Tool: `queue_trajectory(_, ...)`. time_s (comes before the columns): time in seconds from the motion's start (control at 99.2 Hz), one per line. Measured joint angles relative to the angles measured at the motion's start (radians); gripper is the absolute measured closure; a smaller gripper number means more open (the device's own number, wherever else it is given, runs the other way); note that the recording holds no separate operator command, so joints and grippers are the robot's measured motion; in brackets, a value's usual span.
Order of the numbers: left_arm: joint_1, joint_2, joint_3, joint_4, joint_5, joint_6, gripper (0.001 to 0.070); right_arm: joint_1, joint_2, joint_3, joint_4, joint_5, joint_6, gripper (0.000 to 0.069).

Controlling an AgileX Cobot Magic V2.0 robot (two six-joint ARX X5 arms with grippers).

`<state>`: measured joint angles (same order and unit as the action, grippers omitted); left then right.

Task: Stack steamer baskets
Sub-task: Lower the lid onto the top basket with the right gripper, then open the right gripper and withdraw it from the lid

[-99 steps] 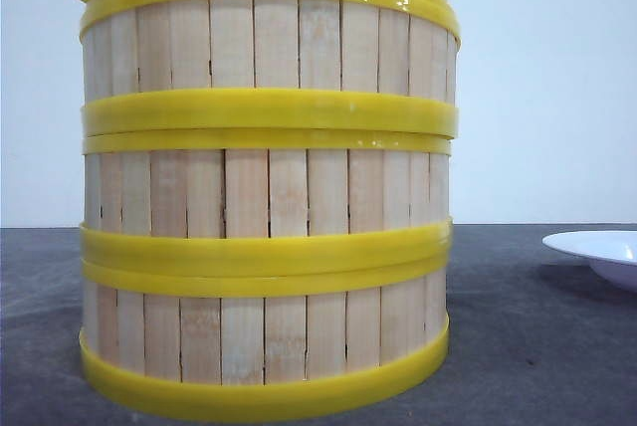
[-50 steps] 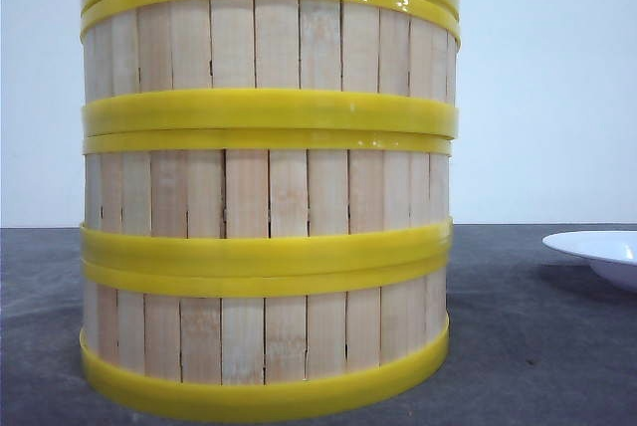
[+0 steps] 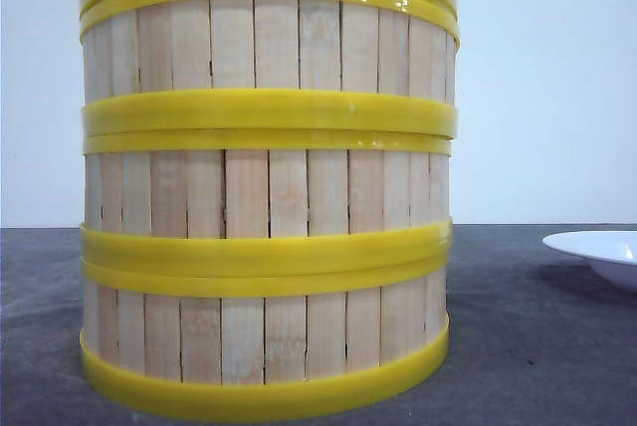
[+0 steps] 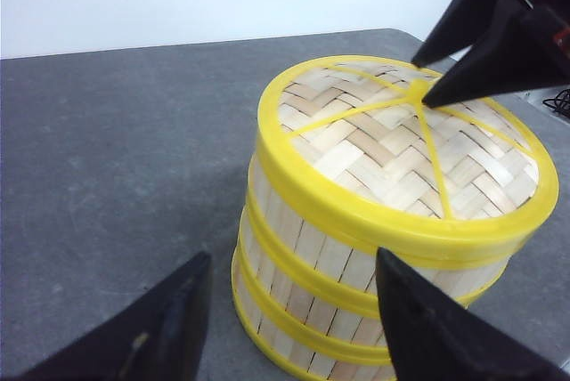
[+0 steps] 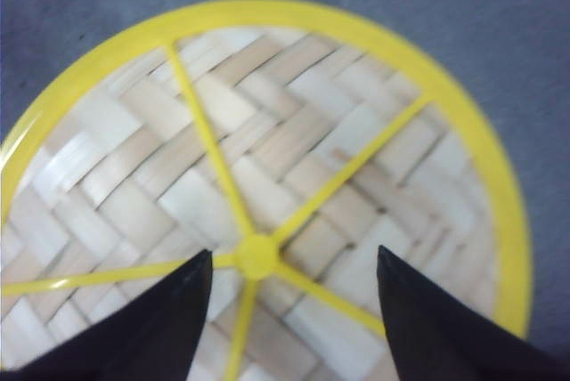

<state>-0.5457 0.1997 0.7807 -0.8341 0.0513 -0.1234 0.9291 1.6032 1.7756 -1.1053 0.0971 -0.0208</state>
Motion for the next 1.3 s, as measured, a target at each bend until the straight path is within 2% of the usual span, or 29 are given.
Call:
queue_trajectory(0.161, 0.0, 0.0, 0.0, 0.0, 0.0, 0.0, 0.0363, 0.0, -0.04, 0.068, 0.003, 0.04, -0.006, 0.0318)
queue_trajectory(0.292, 0.0, 0.0, 0.0, 0.0, 0.0, 0.0, 0.0363, 0.0, -0.137, 0.105, 0.017, 0.08, -0.009, 0.0318)
queue_trajectory(0.655, 0.0, 0.0, 0.0, 0.038, 0.0, 0.0, 0.0363, 0.0, -0.431, 0.068, 0.041, 0.21, -0.009, 0.0318)
queue_trajectory(0.857, 0.0, 0.0, 0.0, 0.053, 0.0, 0.0, 0.0363, 0.0, -0.602, -0.179, 0.12, 0.222, 0.015, 0.0318)
queue_trajectory(1.149, 0.0, 0.005, 0.0, 0.054, 0.0, 0.0, 0.0363, 0.0, -0.857, -0.713, 0.334, 0.221, 0.171, 0.0318)
queue_trajectory(1.301, 0.0, 0.005, 0.0, 0.055, 0.0, 0.0, 0.0363, 0.0, -0.882, -0.813, 0.341, 0.22, 0.249, 0.0318)
